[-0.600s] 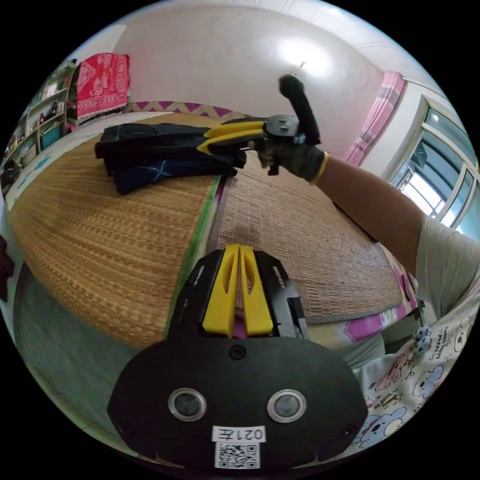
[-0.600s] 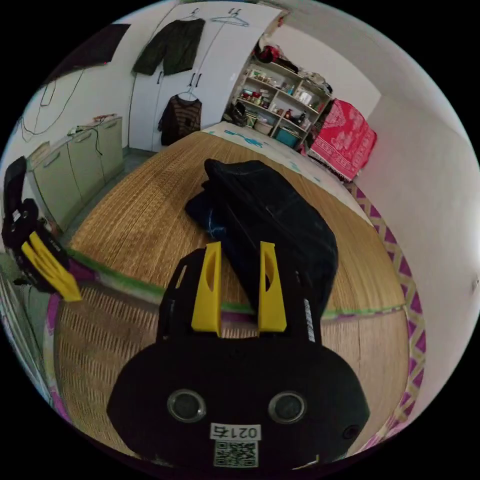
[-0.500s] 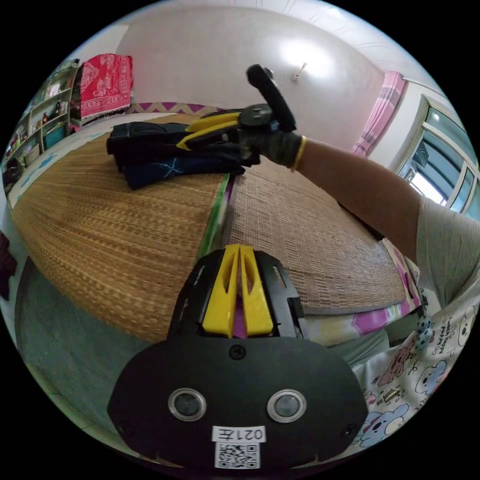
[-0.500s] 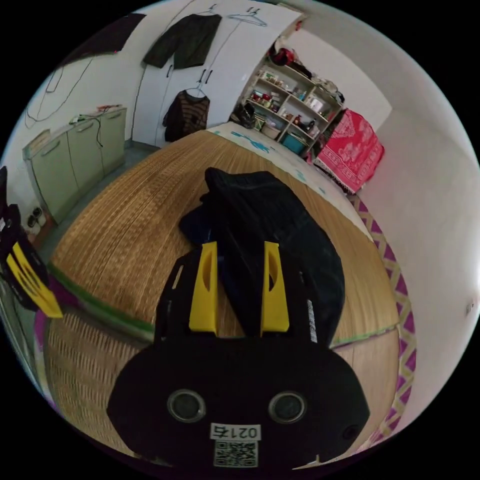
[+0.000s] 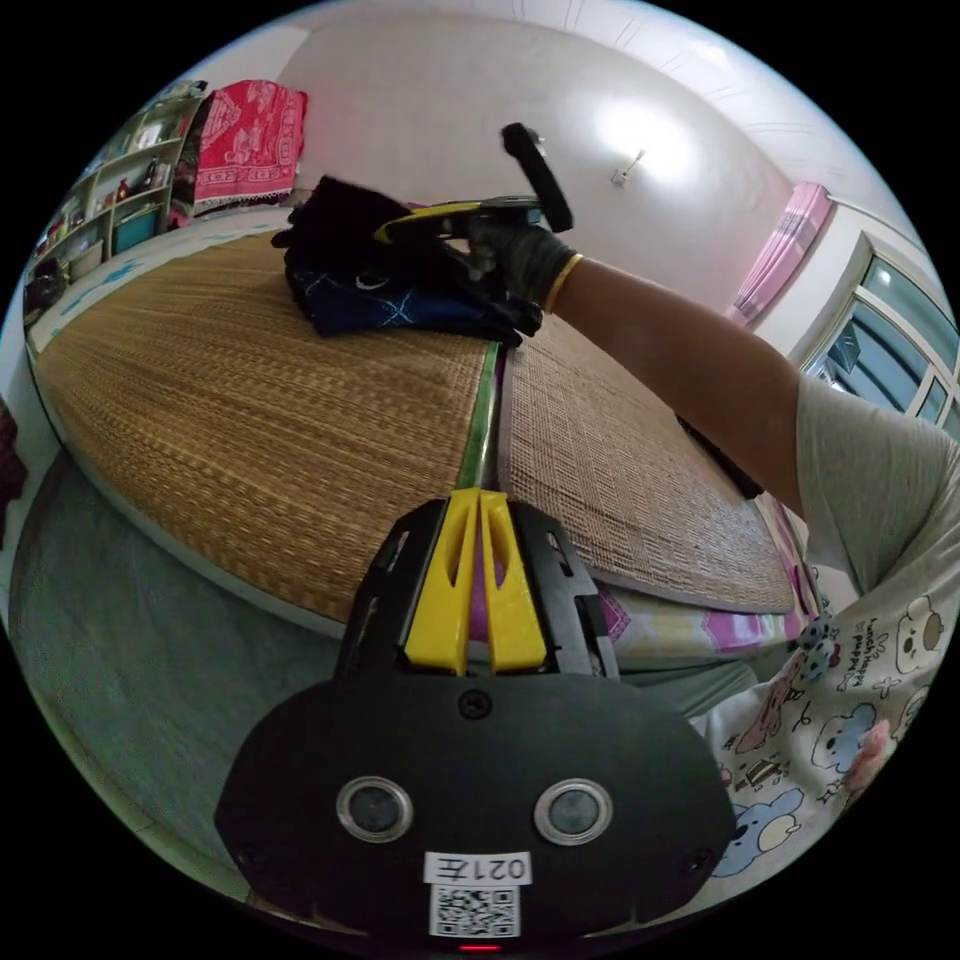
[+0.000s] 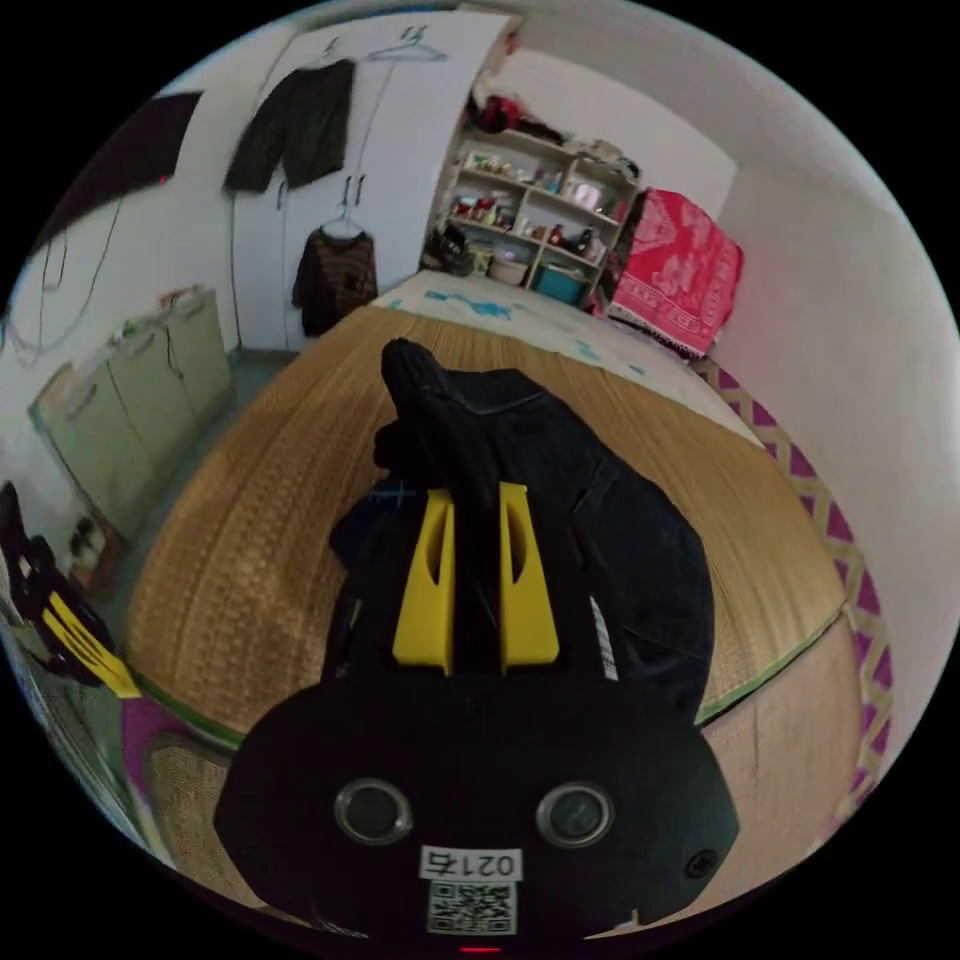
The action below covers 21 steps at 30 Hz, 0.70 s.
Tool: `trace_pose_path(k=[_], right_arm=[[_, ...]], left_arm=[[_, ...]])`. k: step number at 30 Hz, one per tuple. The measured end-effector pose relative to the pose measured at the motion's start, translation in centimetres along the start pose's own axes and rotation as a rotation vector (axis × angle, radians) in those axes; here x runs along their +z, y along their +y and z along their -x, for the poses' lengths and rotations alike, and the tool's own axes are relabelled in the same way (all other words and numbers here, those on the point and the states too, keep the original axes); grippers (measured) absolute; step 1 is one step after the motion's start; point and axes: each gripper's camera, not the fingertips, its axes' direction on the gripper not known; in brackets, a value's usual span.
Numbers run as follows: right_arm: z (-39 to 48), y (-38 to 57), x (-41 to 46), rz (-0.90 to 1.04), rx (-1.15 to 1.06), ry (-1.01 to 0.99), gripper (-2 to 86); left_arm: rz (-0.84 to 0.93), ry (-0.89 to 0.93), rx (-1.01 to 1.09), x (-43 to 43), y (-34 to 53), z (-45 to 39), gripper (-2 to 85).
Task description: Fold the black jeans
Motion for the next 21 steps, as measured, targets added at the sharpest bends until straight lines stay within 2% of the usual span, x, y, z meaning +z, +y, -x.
trace_pose_path(k=[5, 8, 13, 16, 17, 21], right_arm=[[-6.9, 1.2, -8.9, -0.096, 0.224, -0.018, 6.4], [-10.8, 3.0, -15.3, -0.100, 0.308, 0.043, 5.9], [-10.2, 6.2, -26.2, -0.038, 0.243, 0.176, 5.1], [-4.1, 7.7, -29.7, 0.119, 0.073, 0.245, 4.5], [-0.8, 8.7, -29.4, 0.229, -0.008, 0.262, 4.3], [10.2, 16.1, -22.2, 0.628, -0.147, 0.181, 4.3]], left_arm=[[0.014, 0.034, 0.013, -0.5, -0.4, -0.7, -1.0], [0.028, 0.070, 0.031, -0.1, -0.9, -2.0, -1.0], [0.047, 0.146, 0.082, 1.2, -1.2, -5.2, -0.9], [0.060, 0.212, 0.111, 1.8, -1.4, -7.3, -0.9], [0.067, 0.236, 0.122, 2.0, -1.3, -8.1, -0.9], [0.076, 0.254, 0.147, 1.8, -0.7, -9.9, -0.9]])
